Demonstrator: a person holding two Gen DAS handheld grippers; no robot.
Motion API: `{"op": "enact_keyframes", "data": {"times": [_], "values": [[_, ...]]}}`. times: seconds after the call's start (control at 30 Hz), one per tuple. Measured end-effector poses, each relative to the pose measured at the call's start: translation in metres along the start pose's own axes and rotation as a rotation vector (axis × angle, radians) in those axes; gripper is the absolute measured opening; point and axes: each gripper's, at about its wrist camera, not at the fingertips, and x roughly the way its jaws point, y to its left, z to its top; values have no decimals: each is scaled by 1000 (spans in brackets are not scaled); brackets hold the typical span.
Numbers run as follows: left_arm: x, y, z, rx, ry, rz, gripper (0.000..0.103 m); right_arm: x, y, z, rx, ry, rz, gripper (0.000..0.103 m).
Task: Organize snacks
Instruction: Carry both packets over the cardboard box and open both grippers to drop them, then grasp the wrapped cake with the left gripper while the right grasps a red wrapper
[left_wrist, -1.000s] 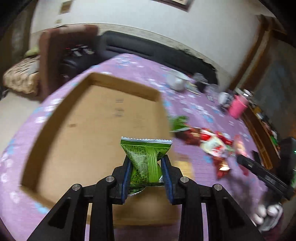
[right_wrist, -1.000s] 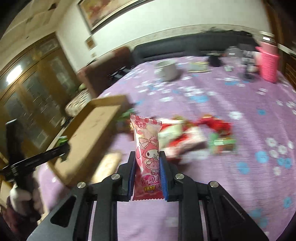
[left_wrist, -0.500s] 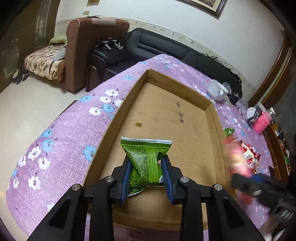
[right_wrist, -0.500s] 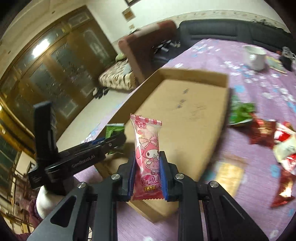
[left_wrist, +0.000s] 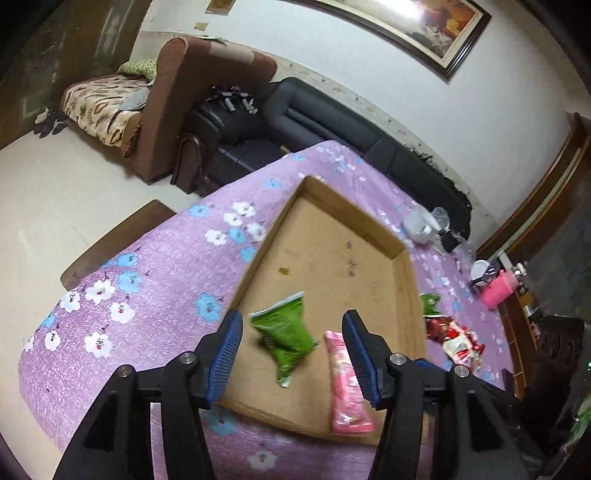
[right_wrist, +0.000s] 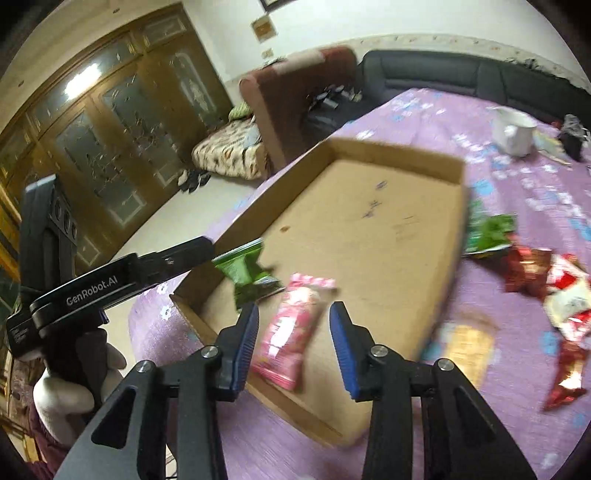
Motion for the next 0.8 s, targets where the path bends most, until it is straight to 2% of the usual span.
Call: {"op": "enact_keyframes", "data": {"times": [0.13, 0.27, 0.37, 0.47, 0.6, 0.8], "values": [[-5, -20, -3, 38, -1, -35, 67, -41, -45, -11, 77, -57, -40, 45], [-3, -41, -10, 88, 12, -59, 68, -85, -111, -26, 185, -116, -143, 49], [5, -64, -17, 136, 39, -82, 68, -106, -152, -39, 249, -132, -227, 50], [14, -86, -25, 180, 72, -99, 68, -113, -180, -48, 307, -120, -273, 50], [26, -114, -35, 228, 115, -113, 68, -101, -197, -54, 329, -97, -252, 50], [34, -144, -47, 297, 151, -106, 68, -79, -190, -50, 287, -79, -238, 50]]}}
